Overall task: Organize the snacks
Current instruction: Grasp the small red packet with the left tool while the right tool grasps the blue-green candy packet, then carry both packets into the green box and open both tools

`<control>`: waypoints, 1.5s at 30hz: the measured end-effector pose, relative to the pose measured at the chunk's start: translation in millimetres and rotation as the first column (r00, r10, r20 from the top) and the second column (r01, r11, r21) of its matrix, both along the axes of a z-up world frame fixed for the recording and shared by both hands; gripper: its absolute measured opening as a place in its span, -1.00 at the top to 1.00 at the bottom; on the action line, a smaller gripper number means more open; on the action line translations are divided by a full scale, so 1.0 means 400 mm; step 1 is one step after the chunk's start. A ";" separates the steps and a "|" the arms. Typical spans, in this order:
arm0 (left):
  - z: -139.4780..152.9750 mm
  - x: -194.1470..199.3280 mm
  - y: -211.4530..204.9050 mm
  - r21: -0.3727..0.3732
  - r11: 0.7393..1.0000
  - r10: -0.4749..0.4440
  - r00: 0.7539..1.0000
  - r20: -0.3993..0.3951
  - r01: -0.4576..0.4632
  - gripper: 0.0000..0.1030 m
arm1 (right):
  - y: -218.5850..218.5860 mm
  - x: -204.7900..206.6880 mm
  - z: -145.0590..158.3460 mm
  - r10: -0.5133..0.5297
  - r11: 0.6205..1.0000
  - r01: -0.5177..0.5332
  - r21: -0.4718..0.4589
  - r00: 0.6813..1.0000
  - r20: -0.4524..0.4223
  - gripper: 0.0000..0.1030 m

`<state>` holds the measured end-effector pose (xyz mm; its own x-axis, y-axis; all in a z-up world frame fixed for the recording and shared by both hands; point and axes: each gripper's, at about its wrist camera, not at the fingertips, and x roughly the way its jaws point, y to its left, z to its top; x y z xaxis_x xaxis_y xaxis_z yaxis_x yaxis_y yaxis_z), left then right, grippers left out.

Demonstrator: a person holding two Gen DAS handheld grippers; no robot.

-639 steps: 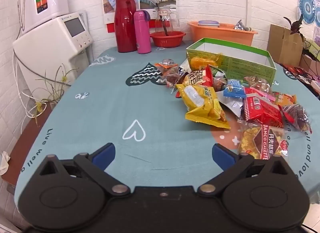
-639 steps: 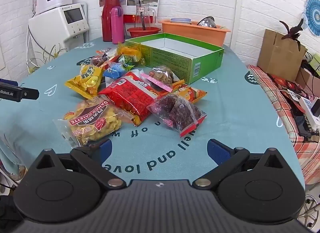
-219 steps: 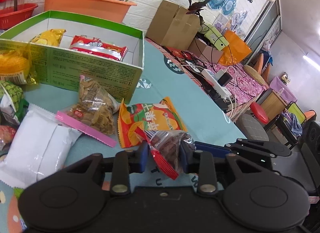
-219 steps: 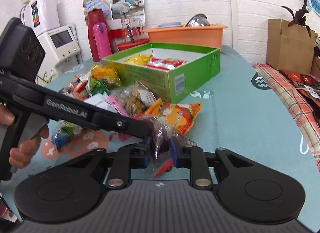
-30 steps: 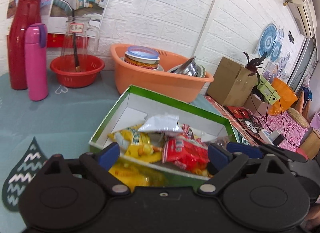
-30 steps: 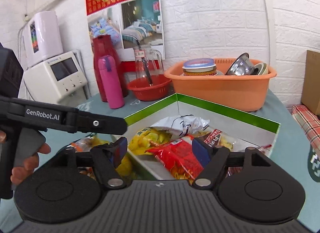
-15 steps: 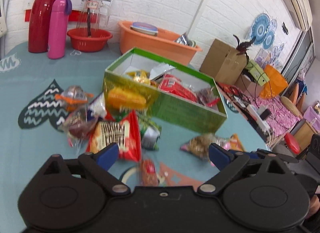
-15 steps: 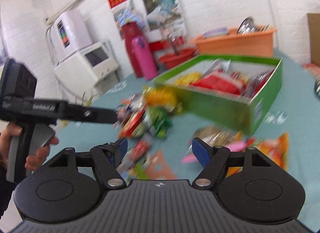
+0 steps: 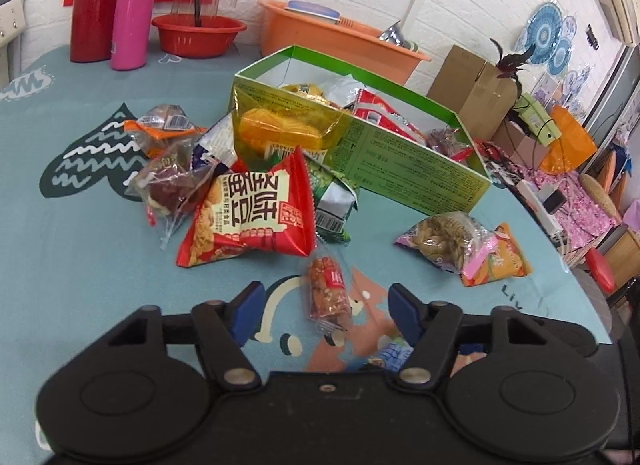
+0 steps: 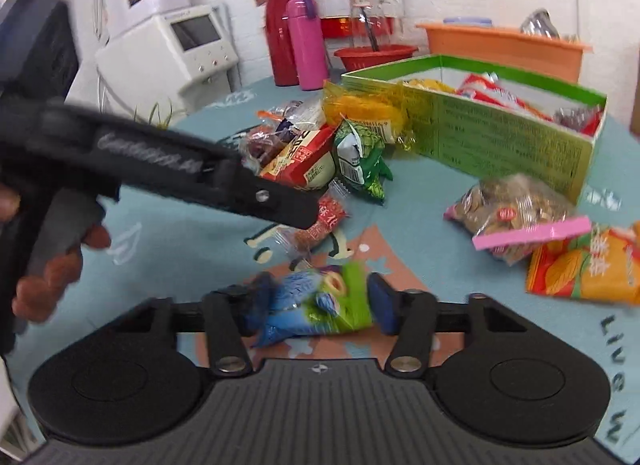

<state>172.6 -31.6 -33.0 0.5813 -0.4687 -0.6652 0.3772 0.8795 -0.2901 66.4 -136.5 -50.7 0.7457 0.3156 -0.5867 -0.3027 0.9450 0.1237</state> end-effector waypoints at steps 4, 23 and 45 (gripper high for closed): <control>-0.014 0.016 -0.030 0.026 1.000 -0.015 1.000 0.003 0.015 -0.64 | -0.035 -0.021 0.002 0.007 1.000 -0.007 -0.025 1.000 0.008 -0.56; -0.022 0.018 -0.066 0.077 0.994 -0.076 0.997 0.020 0.075 -0.58 | -0.066 -0.066 0.028 -0.006 0.999 0.003 0.041 0.997 0.080 0.08; 0.222 0.251 -0.136 -0.083 0.995 -0.036 0.980 0.196 0.053 -0.60 | -0.304 0.173 0.207 -0.258 0.959 0.219 0.179 0.938 0.233 0.26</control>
